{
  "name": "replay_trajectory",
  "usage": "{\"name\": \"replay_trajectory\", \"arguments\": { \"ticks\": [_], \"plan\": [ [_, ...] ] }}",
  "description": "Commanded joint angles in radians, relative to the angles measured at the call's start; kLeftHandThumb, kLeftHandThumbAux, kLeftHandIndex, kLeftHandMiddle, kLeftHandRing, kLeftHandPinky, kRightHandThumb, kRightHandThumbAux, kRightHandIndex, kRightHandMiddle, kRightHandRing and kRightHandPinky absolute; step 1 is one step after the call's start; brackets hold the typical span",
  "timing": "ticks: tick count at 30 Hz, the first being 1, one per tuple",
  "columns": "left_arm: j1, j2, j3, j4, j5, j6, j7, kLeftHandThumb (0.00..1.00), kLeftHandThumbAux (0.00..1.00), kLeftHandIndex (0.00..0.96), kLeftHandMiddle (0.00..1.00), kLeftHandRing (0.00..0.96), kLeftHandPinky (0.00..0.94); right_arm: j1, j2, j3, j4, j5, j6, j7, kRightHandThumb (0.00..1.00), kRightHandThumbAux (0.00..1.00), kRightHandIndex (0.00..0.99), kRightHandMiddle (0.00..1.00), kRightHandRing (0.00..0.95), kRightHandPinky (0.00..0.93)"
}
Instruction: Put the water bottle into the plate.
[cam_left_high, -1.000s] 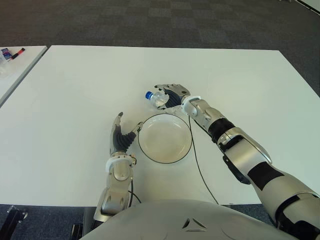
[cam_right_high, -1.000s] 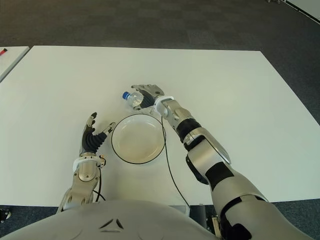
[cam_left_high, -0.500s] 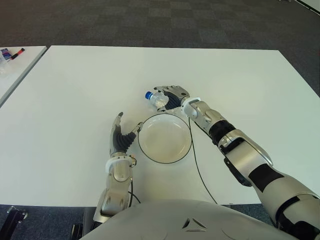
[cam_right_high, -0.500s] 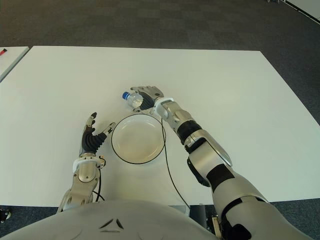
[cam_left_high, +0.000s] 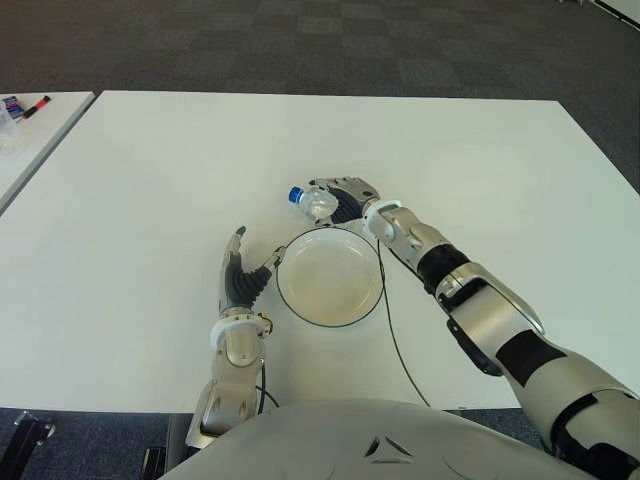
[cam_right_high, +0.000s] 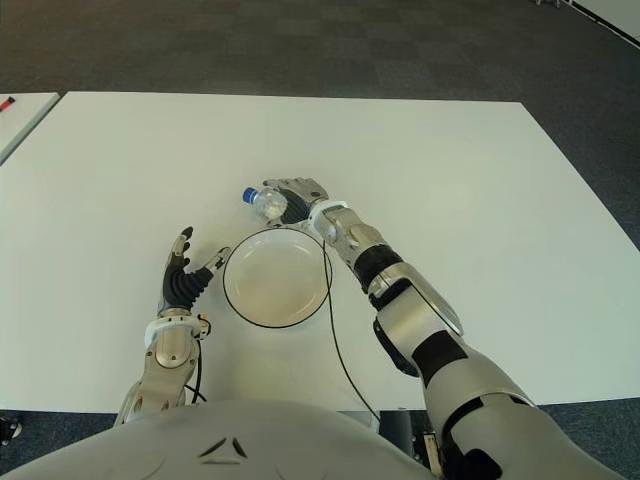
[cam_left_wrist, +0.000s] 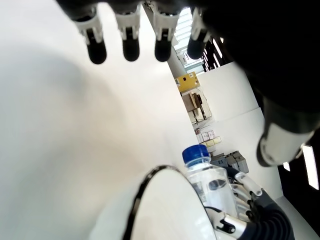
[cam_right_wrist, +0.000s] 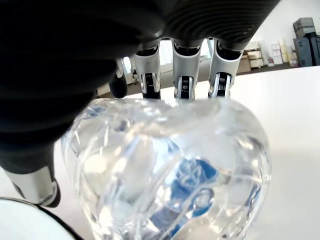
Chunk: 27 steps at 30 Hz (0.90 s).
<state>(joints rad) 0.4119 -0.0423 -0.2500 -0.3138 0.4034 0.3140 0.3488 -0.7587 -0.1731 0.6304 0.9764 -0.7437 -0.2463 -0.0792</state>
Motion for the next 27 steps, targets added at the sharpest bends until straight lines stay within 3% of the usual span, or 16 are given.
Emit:
{"name": "replay_trajectory", "arguments": {
  "ticks": [1,27],
  "plan": [
    [0.006,-0.052,-0.045,-0.018,0.003,0.002,0.003,0.173,0.574,0.05,0.064,0.07,0.102,0.015,0.008,-0.002,0.012,0.004,0.008,0.006,0.304,0.581,0.069,0.246,0.324,0.392],
    [0.014,-0.059,-0.051,-0.027,0.009,-0.006,0.018,0.186,0.588,0.055,0.073,0.083,0.121,0.016,0.054,-0.002,0.171,0.009,-0.029,-0.094,0.295,0.577,0.098,0.295,0.363,0.42]
  ]
}}
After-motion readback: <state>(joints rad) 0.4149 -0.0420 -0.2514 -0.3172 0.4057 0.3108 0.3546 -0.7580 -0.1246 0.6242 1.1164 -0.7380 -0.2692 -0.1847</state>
